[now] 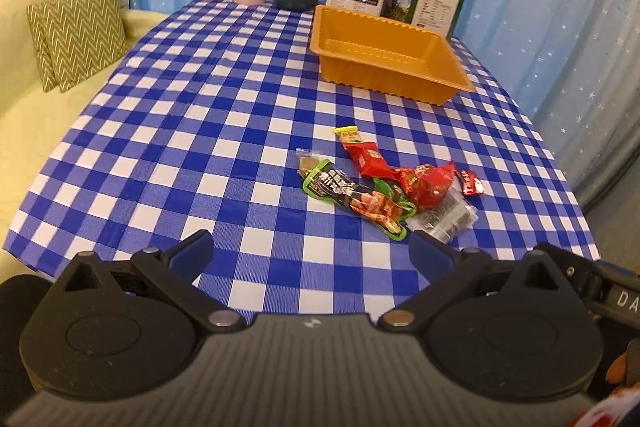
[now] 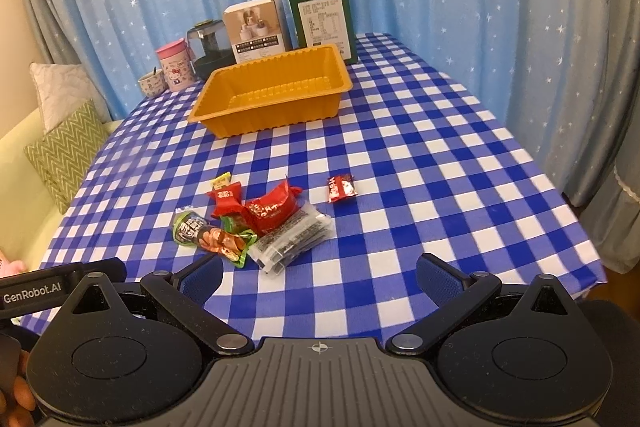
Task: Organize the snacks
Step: 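Grasp the clear seed pack with the right tool while the left tool grasps the green nut bar, then lift both held packs and carry them over the orange tray, then lower both packs into the orange tray and open both tools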
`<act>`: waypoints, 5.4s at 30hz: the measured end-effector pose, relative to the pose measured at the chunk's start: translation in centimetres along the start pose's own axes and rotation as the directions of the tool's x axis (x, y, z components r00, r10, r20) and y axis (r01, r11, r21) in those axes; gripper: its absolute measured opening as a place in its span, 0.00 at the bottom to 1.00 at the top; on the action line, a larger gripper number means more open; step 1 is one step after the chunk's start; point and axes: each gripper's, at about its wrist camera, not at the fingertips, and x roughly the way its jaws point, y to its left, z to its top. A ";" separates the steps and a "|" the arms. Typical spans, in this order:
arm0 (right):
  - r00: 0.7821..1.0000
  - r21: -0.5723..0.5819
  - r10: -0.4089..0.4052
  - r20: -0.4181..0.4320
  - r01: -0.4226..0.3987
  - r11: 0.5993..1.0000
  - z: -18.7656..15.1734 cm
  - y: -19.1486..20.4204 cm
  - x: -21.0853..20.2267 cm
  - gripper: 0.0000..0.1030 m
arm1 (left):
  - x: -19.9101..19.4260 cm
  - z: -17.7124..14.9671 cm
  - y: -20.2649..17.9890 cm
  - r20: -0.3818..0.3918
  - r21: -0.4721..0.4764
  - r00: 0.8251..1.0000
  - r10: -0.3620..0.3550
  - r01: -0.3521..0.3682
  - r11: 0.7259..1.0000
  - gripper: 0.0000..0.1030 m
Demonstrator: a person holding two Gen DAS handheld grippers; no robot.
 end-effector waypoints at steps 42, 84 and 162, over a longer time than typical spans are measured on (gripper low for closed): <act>0.991 -0.136 -0.102 -0.089 0.089 0.987 0.0 1.4 14.2 0.39 | 10.7 2.3 0.8 -0.083 -0.114 0.995 -0.051 0.042 0.993 0.90; 0.990 -0.140 -0.126 -0.070 0.115 0.983 -0.2 0.0 14.3 0.40 | 12.0 0.5 -2.1 -0.066 0.204 0.998 0.021 -0.007 0.979 0.25; 0.994 -0.079 0.077 0.076 -0.071 0.994 20.8 0.9 30.0 0.37 | 26.4 24.1 -5.5 0.066 0.227 0.984 -0.163 0.144 0.963 0.26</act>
